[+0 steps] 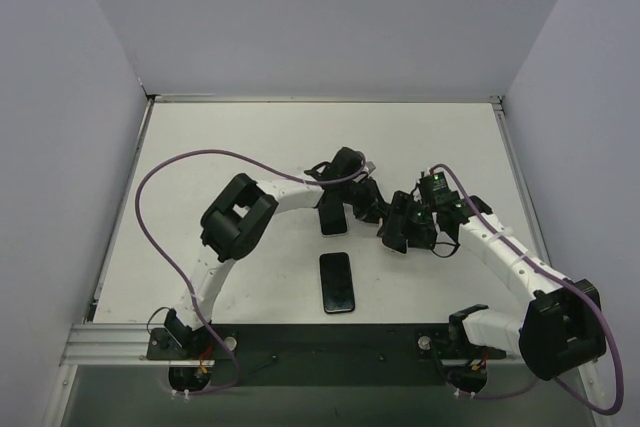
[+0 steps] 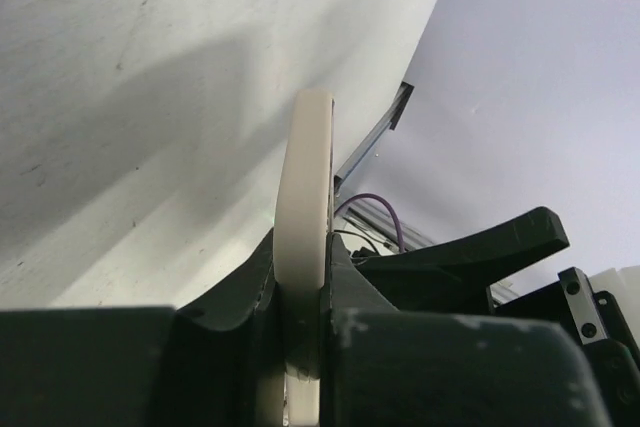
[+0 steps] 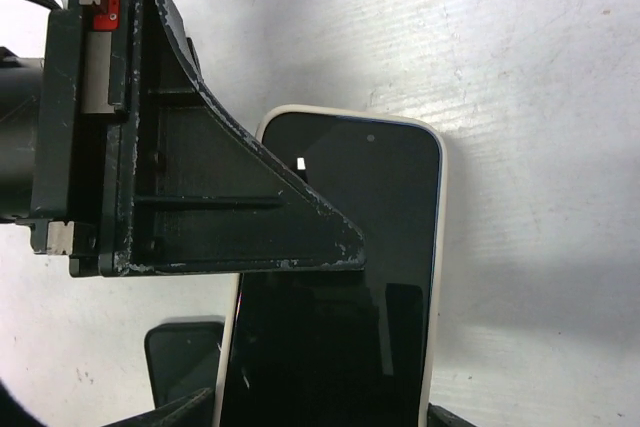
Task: Take the phone out of the phone case
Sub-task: Pick up the phone at the center of the board, then remove the phone case from the phone.
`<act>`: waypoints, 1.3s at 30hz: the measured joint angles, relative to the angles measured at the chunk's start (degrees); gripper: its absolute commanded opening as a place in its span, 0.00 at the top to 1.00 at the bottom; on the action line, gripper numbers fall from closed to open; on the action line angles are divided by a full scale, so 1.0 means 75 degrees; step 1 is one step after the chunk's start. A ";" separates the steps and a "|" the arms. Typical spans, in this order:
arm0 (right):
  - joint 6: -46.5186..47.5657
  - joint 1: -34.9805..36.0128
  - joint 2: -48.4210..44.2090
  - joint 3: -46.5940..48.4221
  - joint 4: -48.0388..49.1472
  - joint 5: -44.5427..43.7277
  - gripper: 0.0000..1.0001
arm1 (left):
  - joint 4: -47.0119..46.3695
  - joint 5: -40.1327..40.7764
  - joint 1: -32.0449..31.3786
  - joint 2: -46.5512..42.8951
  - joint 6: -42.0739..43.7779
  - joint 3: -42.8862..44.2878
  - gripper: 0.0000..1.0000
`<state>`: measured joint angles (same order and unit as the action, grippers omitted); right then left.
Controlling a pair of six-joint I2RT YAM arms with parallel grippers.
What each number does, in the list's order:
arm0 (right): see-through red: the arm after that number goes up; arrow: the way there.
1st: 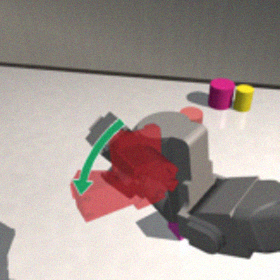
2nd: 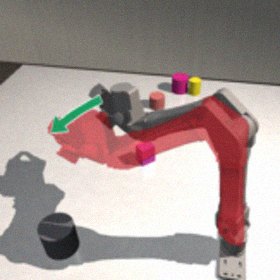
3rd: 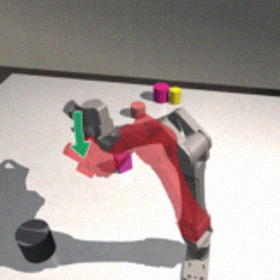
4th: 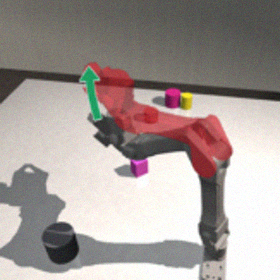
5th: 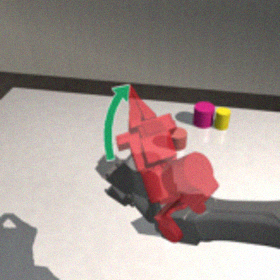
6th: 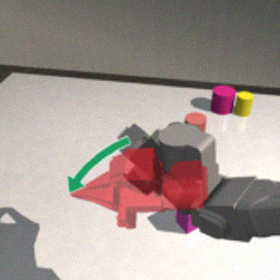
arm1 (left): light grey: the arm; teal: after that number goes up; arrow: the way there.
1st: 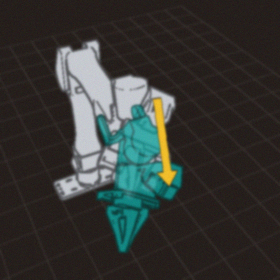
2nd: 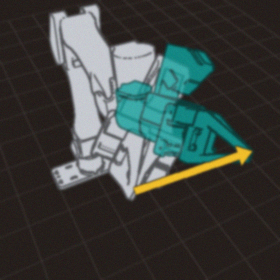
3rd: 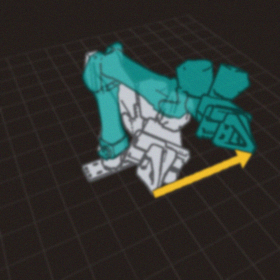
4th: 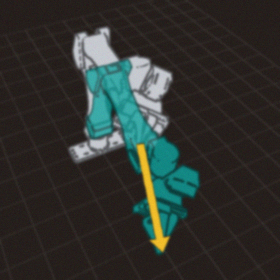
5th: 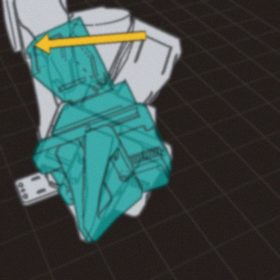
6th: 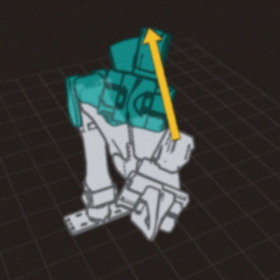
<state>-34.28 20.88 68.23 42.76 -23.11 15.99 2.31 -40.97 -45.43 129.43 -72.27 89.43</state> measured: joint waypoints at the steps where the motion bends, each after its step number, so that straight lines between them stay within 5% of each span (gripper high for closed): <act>1: -0.0052 -0.0017 0.0000 0.0015 0.0006 0.0047 0.40 | -0.0052 -0.0041 0.0012 0.0000 -0.0006 0.0006 1.00; 4: -0.0093 -0.0029 -0.0015 0.0093 0.0003 0.0050 0.13 | -0.0128 -0.0146 0.0064 0.0000 -0.0026 0.0032 1.00; 8: 0.0143 -0.0026 -0.0102 0.0411 -0.0122 0.0032 0.01 | -0.0070 -0.0064 0.0128 0.0000 -0.0006 0.0032 1.00; 16: 0.0221 -0.0096 -0.0624 0.1603 -0.0297 -0.0184 0.00 | -0.0242 0.0087 0.0866 -0.0810 0.0090 -0.0647 1.00; 18: 0.0178 -0.0134 -0.0629 0.1845 -0.0297 -0.0286 0.03 | -0.0644 0.0149 0.1160 -0.1271 0.0017 -0.0994 1.00; 26: -0.0052 -0.1000 -0.0612 0.2186 -0.0041 0.0615 0.44 | -0.2075 0.0478 0.1737 -0.3010 0.0023 -0.1999 1.00; 31: -0.1020 -0.1454 -0.0804 0.1387 0.1568 0.2130 0.46 | -0.3722 0.0219 0.1728 -0.3343 -0.0032 -0.2506 1.00; 39: -0.3075 -0.1480 -0.1131 -0.0498 0.4234 0.3485 0.51 | -0.7125 0.0154 0.1784 -0.2871 -0.1638 -0.3783 1.00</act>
<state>-57.34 9.78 59.75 39.03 8.64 42.13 -51.13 -39.81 -32.05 107.90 -84.55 61.06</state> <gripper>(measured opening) 0.528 0.231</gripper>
